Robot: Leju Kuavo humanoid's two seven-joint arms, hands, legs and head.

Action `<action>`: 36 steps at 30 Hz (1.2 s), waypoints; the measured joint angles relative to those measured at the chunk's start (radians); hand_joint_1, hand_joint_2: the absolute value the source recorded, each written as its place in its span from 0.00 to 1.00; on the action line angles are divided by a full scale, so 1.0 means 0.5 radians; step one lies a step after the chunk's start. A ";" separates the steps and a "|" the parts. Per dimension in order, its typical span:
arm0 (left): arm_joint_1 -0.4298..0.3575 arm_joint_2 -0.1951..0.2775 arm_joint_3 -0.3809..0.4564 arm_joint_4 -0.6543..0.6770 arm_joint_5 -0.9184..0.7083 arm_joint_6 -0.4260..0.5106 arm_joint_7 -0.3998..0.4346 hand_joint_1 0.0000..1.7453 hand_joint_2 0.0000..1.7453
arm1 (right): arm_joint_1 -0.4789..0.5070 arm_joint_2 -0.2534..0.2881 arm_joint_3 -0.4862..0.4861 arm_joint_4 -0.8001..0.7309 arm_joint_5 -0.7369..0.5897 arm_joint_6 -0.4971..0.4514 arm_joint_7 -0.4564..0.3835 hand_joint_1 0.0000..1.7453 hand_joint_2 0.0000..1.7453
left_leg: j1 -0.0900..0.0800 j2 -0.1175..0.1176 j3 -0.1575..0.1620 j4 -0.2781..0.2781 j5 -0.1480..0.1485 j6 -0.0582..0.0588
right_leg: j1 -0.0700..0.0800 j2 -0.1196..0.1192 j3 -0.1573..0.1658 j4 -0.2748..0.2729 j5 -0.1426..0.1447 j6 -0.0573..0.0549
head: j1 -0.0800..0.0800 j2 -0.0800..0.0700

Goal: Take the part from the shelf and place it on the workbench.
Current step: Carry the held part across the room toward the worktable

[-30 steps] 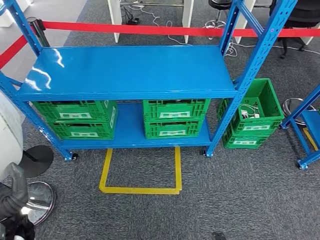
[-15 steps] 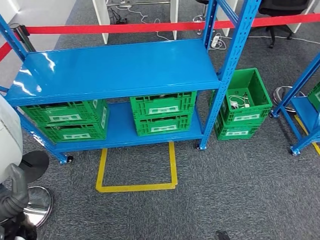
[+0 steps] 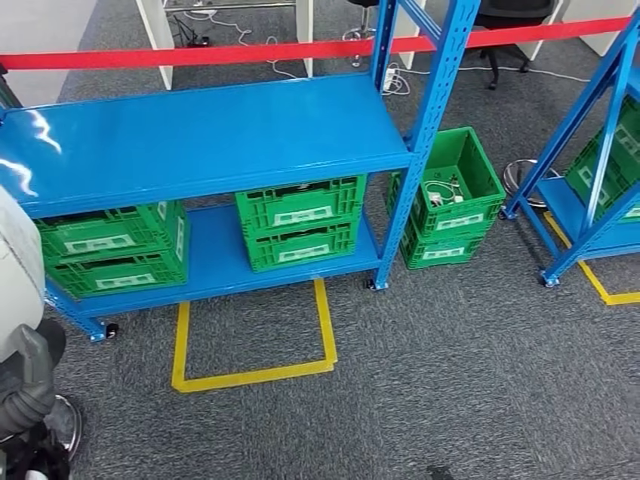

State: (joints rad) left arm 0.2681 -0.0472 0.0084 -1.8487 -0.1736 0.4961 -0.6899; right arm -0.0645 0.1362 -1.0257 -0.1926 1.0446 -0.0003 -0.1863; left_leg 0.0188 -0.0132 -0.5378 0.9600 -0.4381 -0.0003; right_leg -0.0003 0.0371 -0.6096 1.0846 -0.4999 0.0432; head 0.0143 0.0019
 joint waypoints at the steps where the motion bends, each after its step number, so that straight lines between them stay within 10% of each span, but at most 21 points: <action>1: 0.001 -0.001 0.001 0.000 0.000 -0.001 -0.001 1.00 1.00 | -0.003 0.000 0.000 0.000 0.007 -0.002 -0.007 0.00 0.00 | -0.003 0.016 -0.004 0.001 0.001 0.007 | -0.002 -0.035 -0.063 0.140 -0.071 0.008 | 0.005 0.000; 4: 0.003 -0.001 0.003 0.000 0.000 -0.003 -0.002 1.00 1.00 | -0.002 0.001 0.001 0.000 0.040 -0.018 -0.035 0.00 0.00 | -0.007 0.042 -0.012 0.004 0.004 0.010 | -0.008 -0.059 -0.174 0.409 -0.161 0.022 | 0.006 0.000; 9: 0.001 -0.004 0.006 0.000 0.000 -0.007 -0.004 1.00 1.00 | 0.001 -0.001 0.004 0.000 0.066 -0.027 -0.065 0.00 0.00 | -0.012 0.012 -0.024 0.015 0.017 -0.018 | -0.018 0.007 0.142 -0.145 0.056 0.008 | 0.005 0.000; 13: 0.004 -0.005 0.007 0.000 -0.002 -0.010 -0.007 1.00 1.00 | 0.004 -0.002 0.005 0.000 0.071 -0.027 -0.067 0.00 0.00 | -0.005 -0.020 -0.056 0.033 0.024 -0.064 | -0.015 -0.017 0.152 -0.172 0.061 -0.033 | 0.003 0.000; 19: 0.009 -0.010 0.007 0.000 0.000 -0.011 -0.008 1.00 1.00 | 0.002 -0.002 0.005 0.000 0.070 -0.024 -0.062 0.00 0.00 | -0.005 0.000 -0.331 0.615 -0.243 -0.092 | -0.014 -0.107 0.133 -0.180 0.077 -0.077 | -0.008 0.000; 25: 0.005 -0.013 0.007 0.000 0.002 -0.016 -0.011 1.00 1.00 | -0.001 -0.002 0.006 0.000 0.076 -0.014 -0.065 0.00 0.00 | -0.026 0.155 -0.035 0.048 0.006 -0.052 | 0.010 -0.200 0.138 -0.165 0.066 -0.049 | -0.009 0.000; 29: 0.010 -0.013 0.011 0.000 0.007 -0.019 -0.013 1.00 1.00 | -0.004 -0.003 0.006 0.000 0.077 -0.002 -0.072 0.00 0.00 | -0.025 0.089 -0.052 0.034 0.016 -0.003 | 0.006 -0.206 0.120 -0.121 0.023 -0.006 | -0.002 0.000; 33: 0.010 -0.019 0.012 0.000 0.010 -0.025 -0.014 1.00 1.00 | 0.002 -0.003 0.008 0.000 0.079 0.004 -0.074 0.00 0.00 | -0.020 0.015 -0.067 0.033 0.031 0.024 | -0.002 -0.087 -0.090 0.345 -0.215 0.018 | 0.007 0.000; 36: 0.011 -0.019 0.012 0.000 0.015 -0.029 -0.014 1.00 1.00 | 0.006 -0.003 0.009 0.000 0.080 0.007 -0.074 0.00 0.00 | -0.022 -0.006 -0.072 0.033 0.033 0.026 | -0.002 -0.083 -0.148 0.466 -0.256 0.019 | 0.006 0.000</action>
State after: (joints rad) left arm 0.2738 -0.0565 0.0145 -1.8486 -0.1659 0.4818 -0.6970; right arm -0.0615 0.1347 -1.0212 -0.1926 1.0845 0.0031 -0.2232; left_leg 0.0078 -0.0164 -0.5737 0.9765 -0.4214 0.0128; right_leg -0.0014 -0.0042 -0.6839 1.3178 -0.6281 0.0525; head 0.0172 0.0019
